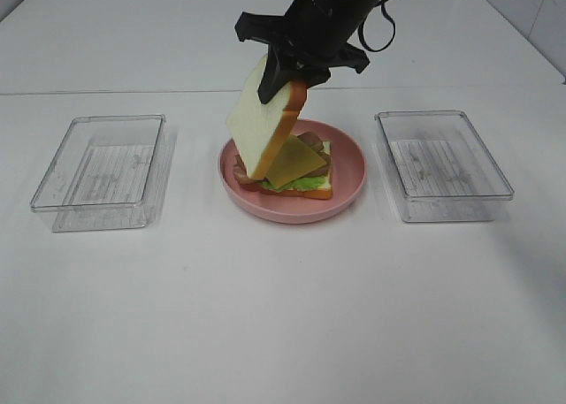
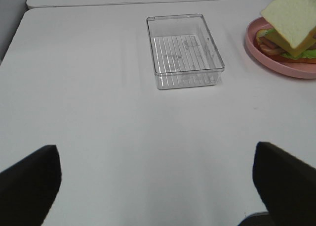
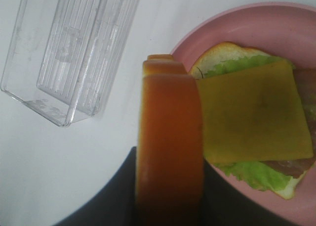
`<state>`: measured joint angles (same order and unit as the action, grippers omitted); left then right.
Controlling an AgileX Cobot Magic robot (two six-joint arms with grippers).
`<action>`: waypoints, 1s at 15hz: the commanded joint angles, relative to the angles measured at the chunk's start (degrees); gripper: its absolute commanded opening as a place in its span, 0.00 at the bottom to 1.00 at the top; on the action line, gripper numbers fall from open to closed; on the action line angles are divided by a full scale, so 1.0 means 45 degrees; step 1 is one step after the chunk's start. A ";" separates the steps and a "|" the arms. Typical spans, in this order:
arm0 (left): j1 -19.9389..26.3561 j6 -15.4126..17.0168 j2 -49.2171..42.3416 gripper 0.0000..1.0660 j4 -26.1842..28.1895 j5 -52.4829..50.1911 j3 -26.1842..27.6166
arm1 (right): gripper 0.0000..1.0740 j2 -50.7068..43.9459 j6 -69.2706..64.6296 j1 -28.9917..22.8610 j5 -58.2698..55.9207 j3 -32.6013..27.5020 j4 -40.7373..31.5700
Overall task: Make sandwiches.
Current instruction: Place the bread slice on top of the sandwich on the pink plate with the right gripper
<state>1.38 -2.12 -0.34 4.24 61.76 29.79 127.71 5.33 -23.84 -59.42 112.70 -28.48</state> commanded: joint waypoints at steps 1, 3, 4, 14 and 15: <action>0.0013 0.0025 -0.0204 0.95 0.0051 -0.0051 -0.0013 | 0.00 0.0573 0.0153 0.0025 0.0318 0.0013 -0.0153; 0.0013 0.0025 -0.0204 0.95 0.0051 -0.0051 -0.0013 | 0.00 0.0777 0.0153 0.0025 0.0598 0.0013 -0.0076; 0.0013 0.0025 -0.0204 0.95 0.0051 -0.0051 -0.0013 | 0.00 0.0891 0.0153 0.0025 0.0789 0.0013 0.0102; 0.0013 0.0025 -0.0204 0.95 0.0051 -0.0051 -0.0013 | 0.90 0.0980 0.0166 0.0025 0.1146 0.0013 0.3425; 0.0013 0.0025 -0.0204 0.95 0.0051 -0.0051 -0.0013 | 0.92 0.0980 0.0153 0.0025 0.1133 0.0038 0.3832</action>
<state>1.38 -2.12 -0.34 4.24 61.76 29.79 132.01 5.44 -23.84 -54.89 112.70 -12.89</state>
